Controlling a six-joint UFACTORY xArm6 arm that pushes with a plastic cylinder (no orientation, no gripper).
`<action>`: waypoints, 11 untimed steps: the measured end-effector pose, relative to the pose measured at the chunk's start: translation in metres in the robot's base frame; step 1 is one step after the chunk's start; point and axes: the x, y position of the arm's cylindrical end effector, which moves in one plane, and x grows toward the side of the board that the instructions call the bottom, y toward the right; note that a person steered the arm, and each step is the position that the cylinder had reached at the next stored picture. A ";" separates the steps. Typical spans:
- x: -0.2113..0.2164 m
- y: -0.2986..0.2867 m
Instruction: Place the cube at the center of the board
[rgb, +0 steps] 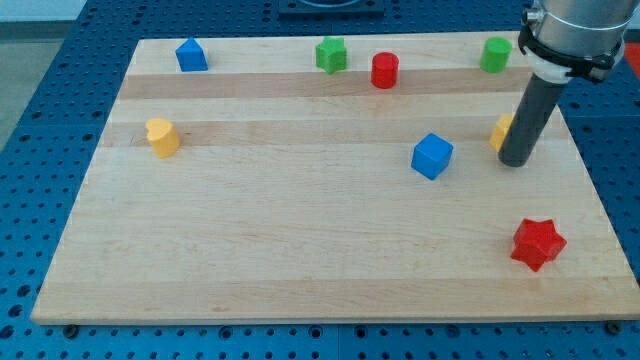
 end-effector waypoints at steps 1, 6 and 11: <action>0.000 0.000; 0.005 -0.076; -0.047 -0.183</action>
